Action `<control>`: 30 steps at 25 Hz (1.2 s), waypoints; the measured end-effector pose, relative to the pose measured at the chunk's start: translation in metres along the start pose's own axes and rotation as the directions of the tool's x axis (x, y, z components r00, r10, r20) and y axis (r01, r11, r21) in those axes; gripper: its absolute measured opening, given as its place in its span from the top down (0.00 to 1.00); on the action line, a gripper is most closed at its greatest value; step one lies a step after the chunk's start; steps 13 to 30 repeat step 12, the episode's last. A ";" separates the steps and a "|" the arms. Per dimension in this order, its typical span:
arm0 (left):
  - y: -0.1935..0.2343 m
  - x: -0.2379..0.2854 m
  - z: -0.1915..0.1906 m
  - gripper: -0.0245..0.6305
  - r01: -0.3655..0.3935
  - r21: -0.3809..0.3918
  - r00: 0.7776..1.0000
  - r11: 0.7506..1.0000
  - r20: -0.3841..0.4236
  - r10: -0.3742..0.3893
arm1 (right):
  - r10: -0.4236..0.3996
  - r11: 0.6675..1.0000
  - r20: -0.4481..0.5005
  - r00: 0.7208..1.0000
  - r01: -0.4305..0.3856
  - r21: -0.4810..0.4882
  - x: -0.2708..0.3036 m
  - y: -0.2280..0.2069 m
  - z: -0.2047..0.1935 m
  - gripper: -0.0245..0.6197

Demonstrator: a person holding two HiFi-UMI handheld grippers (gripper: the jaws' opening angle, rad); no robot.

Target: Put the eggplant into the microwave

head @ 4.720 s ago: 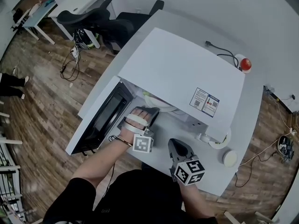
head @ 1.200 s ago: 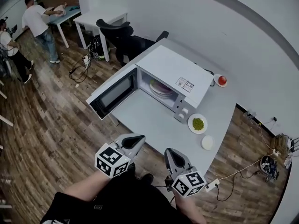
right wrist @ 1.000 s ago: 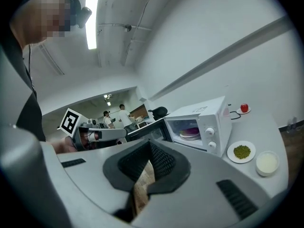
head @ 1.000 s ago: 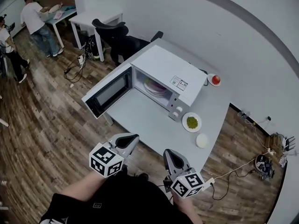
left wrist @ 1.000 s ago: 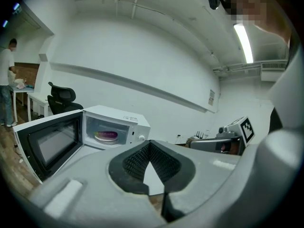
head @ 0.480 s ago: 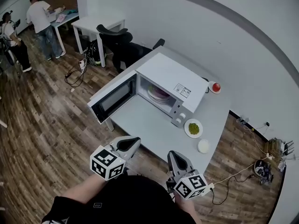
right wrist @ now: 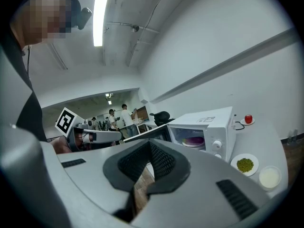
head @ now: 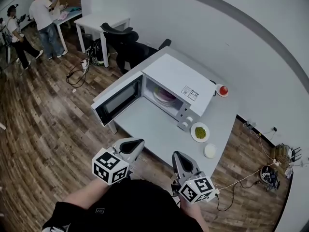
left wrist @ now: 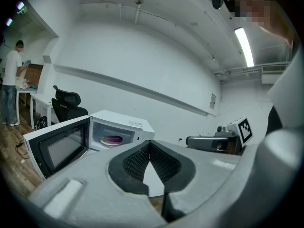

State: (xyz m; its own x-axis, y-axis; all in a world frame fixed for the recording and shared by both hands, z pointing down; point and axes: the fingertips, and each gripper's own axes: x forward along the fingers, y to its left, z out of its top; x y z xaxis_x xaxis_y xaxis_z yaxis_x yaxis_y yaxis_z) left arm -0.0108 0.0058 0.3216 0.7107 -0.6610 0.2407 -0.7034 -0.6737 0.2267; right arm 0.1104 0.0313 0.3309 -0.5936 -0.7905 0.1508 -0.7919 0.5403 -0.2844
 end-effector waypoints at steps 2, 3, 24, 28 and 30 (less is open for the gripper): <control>-0.001 0.000 0.000 0.95 0.003 0.006 1.000 1.000 0.000 -0.003 | 0.000 1.000 -0.002 1.000 0.000 -0.002 0.001 0.001 0.000 0.94; -0.001 0.001 0.000 0.95 0.005 0.007 1.000 1.000 0.000 -0.005 | 0.000 1.000 -0.004 1.000 0.000 -0.001 0.001 0.001 -0.001 0.94; -0.001 0.007 0.000 0.95 0.014 0.016 1.000 1.000 -0.002 -0.014 | -0.026 1.000 -0.020 0.999 0.026 -0.003 0.000 -0.008 -0.003 0.94; -0.001 0.007 0.000 0.95 0.014 0.016 1.000 1.000 -0.002 -0.014 | -0.026 1.000 -0.020 0.999 0.026 -0.003 0.000 -0.008 -0.003 0.94; -0.001 0.007 0.000 0.95 0.014 0.016 1.000 1.000 -0.002 -0.014 | -0.026 1.000 -0.020 0.999 0.026 -0.003 0.000 -0.008 -0.003 0.94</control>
